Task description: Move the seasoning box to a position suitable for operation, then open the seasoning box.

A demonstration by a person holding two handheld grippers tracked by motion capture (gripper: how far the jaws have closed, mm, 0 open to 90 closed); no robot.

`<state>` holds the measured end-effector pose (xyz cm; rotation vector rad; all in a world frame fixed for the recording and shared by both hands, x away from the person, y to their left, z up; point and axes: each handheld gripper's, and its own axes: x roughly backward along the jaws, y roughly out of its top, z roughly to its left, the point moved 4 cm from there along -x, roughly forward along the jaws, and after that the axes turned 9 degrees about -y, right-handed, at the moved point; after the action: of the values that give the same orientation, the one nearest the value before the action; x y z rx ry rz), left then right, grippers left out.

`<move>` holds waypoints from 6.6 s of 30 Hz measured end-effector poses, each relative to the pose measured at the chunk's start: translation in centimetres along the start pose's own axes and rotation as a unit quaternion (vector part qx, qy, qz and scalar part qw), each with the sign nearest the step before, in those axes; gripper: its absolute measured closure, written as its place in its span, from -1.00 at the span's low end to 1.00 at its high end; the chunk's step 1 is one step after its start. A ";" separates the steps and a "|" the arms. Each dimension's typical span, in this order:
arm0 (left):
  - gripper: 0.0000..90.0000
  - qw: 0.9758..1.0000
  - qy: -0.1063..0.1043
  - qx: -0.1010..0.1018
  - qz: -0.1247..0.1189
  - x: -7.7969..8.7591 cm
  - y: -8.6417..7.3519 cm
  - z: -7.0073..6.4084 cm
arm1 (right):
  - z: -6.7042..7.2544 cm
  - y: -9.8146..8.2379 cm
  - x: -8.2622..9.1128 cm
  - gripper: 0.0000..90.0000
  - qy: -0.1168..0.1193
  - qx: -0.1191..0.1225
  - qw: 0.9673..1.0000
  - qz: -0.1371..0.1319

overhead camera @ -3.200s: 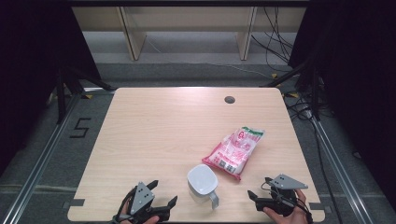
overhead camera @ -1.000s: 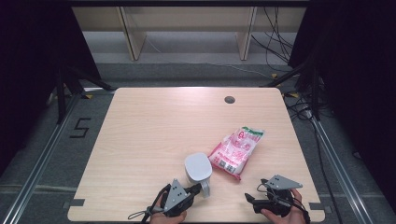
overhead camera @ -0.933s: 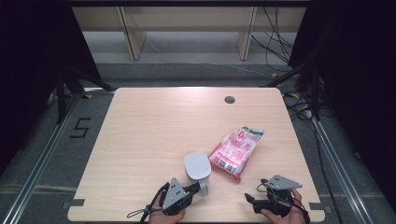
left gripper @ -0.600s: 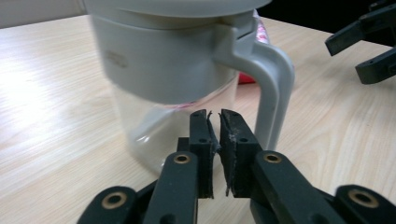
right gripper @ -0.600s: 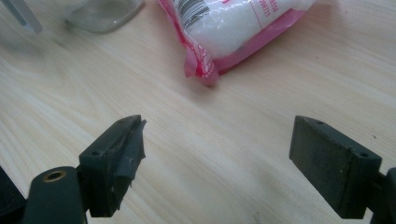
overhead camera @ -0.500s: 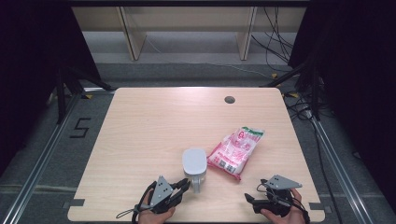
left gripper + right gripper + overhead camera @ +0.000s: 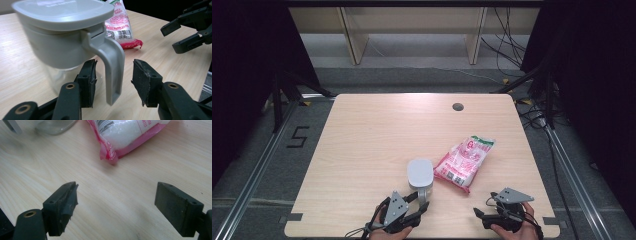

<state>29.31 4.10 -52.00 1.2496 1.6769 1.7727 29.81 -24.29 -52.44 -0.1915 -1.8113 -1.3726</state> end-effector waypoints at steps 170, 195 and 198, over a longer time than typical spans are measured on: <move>0.97 0.997 0.037 -0.066 -0.025 3.0 6.3 7.1 | 0.4 0.2 -0.1 -0.61 0.012 0.011 1.000 -0.012; 0.95 0.998 0.029 -0.047 -0.033 2.5 6.0 7.4 | 2.0 4.3 -0.1 -0.09 0.023 0.064 0.992 -0.103; 0.97 0.998 0.025 -0.050 -0.033 2.5 6.0 7.5 | 2.5 5.4 -0.3 0.00 0.022 0.081 0.988 -0.130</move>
<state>35.74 9.26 -46.45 1.1031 1.6155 1.8391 31.73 -20.01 -48.85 0.1640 -1.9516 -1.3852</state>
